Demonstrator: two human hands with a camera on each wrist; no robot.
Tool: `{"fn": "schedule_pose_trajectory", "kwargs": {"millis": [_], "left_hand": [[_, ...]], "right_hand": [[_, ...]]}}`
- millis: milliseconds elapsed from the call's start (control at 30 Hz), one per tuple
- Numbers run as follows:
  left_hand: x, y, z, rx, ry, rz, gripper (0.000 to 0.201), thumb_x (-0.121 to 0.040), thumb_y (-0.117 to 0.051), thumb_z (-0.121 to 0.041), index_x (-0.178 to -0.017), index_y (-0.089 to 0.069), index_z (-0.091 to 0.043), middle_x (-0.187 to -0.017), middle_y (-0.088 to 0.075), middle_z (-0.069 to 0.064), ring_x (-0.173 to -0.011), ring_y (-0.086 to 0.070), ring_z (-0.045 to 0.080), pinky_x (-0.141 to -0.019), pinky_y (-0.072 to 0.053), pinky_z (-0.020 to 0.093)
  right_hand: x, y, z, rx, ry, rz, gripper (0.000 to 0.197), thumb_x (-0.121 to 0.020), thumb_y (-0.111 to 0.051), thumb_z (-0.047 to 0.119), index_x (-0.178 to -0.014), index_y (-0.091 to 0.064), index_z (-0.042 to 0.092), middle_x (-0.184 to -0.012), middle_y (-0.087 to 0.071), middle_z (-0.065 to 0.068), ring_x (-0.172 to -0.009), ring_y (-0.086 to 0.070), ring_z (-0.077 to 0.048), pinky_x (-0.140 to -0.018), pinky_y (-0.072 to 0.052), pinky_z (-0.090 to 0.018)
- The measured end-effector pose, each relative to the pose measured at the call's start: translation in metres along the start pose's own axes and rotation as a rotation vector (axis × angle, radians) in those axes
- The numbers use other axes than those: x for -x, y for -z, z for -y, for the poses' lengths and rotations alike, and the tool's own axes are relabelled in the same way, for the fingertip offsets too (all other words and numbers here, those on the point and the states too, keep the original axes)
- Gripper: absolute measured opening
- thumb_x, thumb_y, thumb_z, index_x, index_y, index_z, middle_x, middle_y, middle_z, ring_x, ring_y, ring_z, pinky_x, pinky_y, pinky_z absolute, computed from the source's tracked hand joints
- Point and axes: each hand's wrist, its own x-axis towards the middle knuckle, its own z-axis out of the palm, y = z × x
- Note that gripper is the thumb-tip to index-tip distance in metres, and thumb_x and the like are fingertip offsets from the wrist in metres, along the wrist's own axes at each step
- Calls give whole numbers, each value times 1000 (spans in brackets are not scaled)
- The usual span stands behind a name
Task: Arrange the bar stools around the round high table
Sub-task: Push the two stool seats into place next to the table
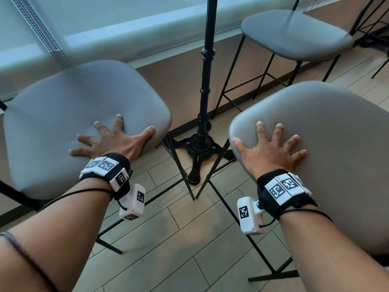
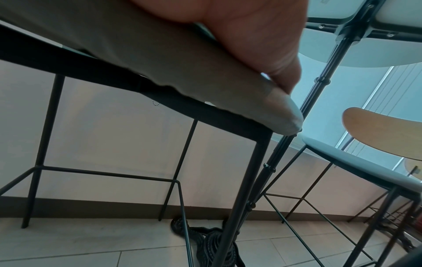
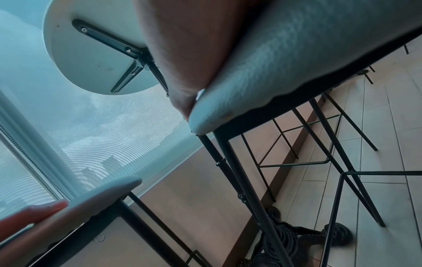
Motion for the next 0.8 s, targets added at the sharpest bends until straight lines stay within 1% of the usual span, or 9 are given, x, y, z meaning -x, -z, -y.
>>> {"fn": "schedule_pose_trajectory", "kwargs": {"millis": [167, 800], "left_hand": [[1, -2, -5, -5, 3, -21, 118, -48, -22, -106, -150, -21, -46, -165, -12, 10, -142, -4, 58, -105, 2, 81], [-1, -4, -4, -1, 1, -27, 120, -46, -18, -107, -150, -18, -46, -165, -10, 11, -142, -2, 59, -105, 4, 81]], "right_hand": [[0, 0, -1, -2, 5, 4, 87, -82, -19, 85, -155, -2, 40, -166, 8, -9, -147, 8, -48, -113, 2, -72], [2, 2, 0, -11, -7, 0, 88, -81, -19, 86, -155, -2, 42, -166, 8, -7, -148, 9, -46, -114, 4, -70]]}}
